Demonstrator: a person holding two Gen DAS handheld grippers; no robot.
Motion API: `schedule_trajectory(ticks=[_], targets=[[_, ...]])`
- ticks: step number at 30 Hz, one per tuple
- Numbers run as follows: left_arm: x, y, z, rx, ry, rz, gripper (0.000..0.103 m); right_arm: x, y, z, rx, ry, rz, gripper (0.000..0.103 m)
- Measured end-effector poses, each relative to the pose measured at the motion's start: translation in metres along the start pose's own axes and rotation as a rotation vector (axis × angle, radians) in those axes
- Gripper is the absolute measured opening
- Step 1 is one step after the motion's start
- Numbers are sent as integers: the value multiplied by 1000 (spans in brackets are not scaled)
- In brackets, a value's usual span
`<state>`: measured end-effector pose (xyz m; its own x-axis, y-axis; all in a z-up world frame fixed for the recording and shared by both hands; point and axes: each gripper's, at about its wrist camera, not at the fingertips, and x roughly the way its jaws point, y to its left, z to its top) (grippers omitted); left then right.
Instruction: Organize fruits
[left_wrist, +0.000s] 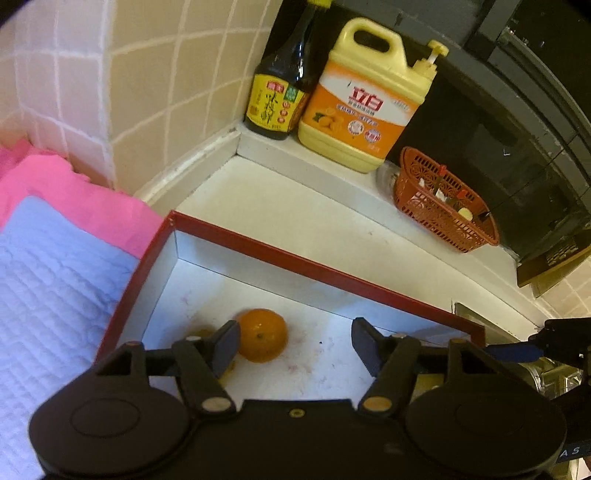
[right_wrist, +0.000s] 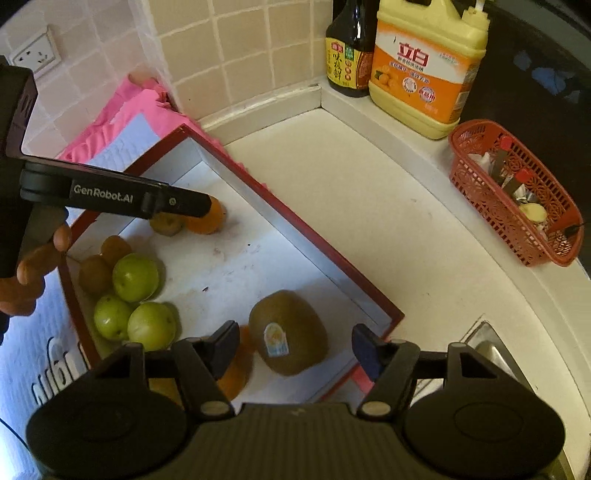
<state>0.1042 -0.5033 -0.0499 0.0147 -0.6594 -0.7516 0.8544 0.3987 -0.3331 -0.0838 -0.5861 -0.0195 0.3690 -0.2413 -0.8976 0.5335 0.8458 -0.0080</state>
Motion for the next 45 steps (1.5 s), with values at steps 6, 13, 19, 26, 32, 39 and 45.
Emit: schedule_trajectory(ticks=[6, 13, 19, 26, 32, 39, 45], targets=[[-53, -9, -8, 32, -102, 10, 79, -45, 10, -7, 9, -99, -3, 70], [-155, -24, -31, 89, -300, 26, 79, -121, 37, -25, 79, -327, -22, 83], [-241, -40, -65, 155, -485, 172, 82, -180, 73, -43, 115, -538, -115, 88], [-296, -38, -113, 147, -590, 427, 88, -202, 134, -95, 109, -828, -142, 101], [-306, -28, -149, 81, -587, 540, 88, -188, 172, -115, 120, -812, -151, 101], [-283, -22, -188, 46, -481, 566, 88, -153, 198, -123, 137, -628, -153, 101], [-257, -8, -208, -13, -359, 562, 88, -117, 199, -124, 199, -473, -103, 101]])
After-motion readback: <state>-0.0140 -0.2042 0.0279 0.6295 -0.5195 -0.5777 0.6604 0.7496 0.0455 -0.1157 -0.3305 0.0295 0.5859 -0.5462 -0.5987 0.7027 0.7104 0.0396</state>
